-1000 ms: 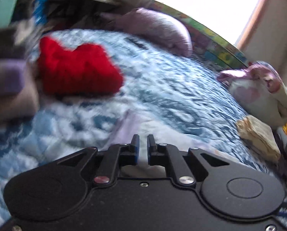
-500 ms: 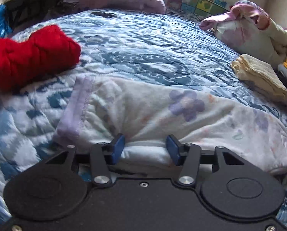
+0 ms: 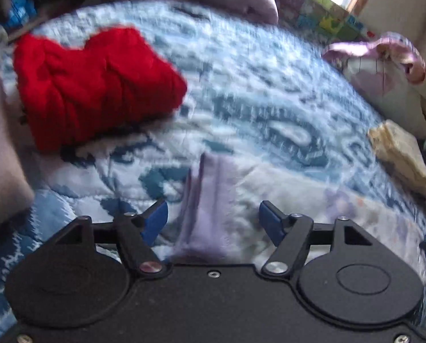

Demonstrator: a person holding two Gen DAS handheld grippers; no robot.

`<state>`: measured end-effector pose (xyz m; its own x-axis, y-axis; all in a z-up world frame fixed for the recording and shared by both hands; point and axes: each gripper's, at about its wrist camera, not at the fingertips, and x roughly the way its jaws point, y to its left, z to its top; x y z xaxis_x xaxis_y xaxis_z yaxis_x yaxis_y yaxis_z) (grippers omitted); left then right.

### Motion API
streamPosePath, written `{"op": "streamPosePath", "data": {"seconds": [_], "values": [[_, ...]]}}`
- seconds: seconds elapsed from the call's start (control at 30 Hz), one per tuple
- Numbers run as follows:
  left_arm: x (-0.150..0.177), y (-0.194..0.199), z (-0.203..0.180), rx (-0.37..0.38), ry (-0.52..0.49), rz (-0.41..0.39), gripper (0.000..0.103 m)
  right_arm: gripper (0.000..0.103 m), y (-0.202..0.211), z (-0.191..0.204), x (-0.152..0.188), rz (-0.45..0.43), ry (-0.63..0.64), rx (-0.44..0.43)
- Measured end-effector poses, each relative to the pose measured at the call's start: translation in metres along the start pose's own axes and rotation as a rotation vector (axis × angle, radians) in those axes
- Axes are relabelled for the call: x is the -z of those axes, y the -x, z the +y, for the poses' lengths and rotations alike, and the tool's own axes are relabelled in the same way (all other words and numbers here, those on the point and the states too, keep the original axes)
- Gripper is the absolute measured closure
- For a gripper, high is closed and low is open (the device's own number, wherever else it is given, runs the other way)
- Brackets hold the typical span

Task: Fold clothes
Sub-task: 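Grasp the lavender cuffs of the spread garment with both tools, then lift the garment by its cuffs with both tools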

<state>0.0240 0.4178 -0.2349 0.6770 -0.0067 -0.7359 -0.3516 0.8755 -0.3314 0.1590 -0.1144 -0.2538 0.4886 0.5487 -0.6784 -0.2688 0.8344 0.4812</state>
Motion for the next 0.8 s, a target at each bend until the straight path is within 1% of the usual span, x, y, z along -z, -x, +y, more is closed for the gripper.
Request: {"op": "streamPosePath", "data": {"seconds": [0.07, 0.1, 0.13, 0.17, 0.2, 0.23, 0.27, 0.3, 0.37, 0.4, 0.5, 0.6, 0.67, 0.7, 0.73, 0.77, 0.8], "values": [[0.003, -0.004, 0.008, 0.049, 0.047, 0.014, 0.035, 0.006, -0.004, 0.000, 0.000, 0.004, 0.005, -0.018], [0.005, -0.004, 0.009, 0.075, 0.059, 0.013, 0.042, 0.009, -0.005, 0.000, 0.000, 0.005, 0.008, -0.026], [0.007, -0.003, 0.008, 0.101, 0.065, 0.017, 0.062, 0.013, -0.007, 0.000, 0.001, 0.007, 0.010, -0.035], [0.009, -0.002, 0.006, 0.104, 0.065, 0.014, 0.065, 0.021, -0.009, 0.000, 0.001, 0.009, 0.013, -0.044], [0.011, 0.000, 0.003, 0.099, 0.064, 0.008, 0.068, 0.033, -0.011, 0.002, 0.001, 0.012, 0.019, -0.054], [0.013, 0.001, 0.000, 0.099, 0.061, 0.001, 0.077, 0.042, -0.012, 0.006, 0.002, 0.017, 0.033, -0.065], [0.013, 0.003, -0.004, 0.101, 0.062, -0.009, 0.081, 0.059, -0.013, 0.011, 0.003, 0.023, 0.047, -0.076], [0.013, 0.006, -0.007, 0.098, 0.059, -0.019, 0.082, 0.063, -0.013, 0.015, 0.004, 0.023, 0.060, -0.083], [0.009, 0.014, -0.015, 0.091, 0.041, -0.046, 0.084, 0.072, -0.006, 0.017, 0.002, -0.003, 0.069, -0.088], [0.006, 0.019, -0.020, 0.105, 0.032, -0.070, 0.084, 0.074, -0.002, 0.018, 0.000, -0.017, 0.070, -0.095], [-0.007, 0.036, -0.036, 0.170, 0.005, -0.145, 0.084, 0.075, 0.019, 0.021, -0.010, -0.080, 0.085, -0.111], [-0.022, 0.043, -0.057, 0.200, -0.030, -0.205, 0.085, 0.075, 0.041, 0.023, -0.027, -0.160, 0.105, -0.099], [-0.031, 0.038, -0.065, 0.209, -0.016, -0.208, 0.084, 0.075, 0.050, 0.018, -0.041, -0.208, 0.089, -0.081], [-0.034, 0.032, -0.067, 0.210, -0.001, -0.200, 0.083, 0.073, 0.050, 0.014, -0.049, -0.217, 0.075, -0.068], [-0.033, 0.023, -0.068, 0.175, -0.016, -0.177, 0.079, 0.071, 0.045, 0.008, -0.056, -0.198, 0.060, -0.049], [-0.031, 0.014, -0.069, 0.125, -0.041, -0.148, 0.073, 0.063, 0.038, 0.003, -0.062, -0.179, 0.053, -0.020], [-0.030, 0.005, -0.070, 0.076, -0.066, -0.119, 0.072, 0.041, 0.030, -0.001, -0.065, -0.156, 0.062, 0.034]]}}
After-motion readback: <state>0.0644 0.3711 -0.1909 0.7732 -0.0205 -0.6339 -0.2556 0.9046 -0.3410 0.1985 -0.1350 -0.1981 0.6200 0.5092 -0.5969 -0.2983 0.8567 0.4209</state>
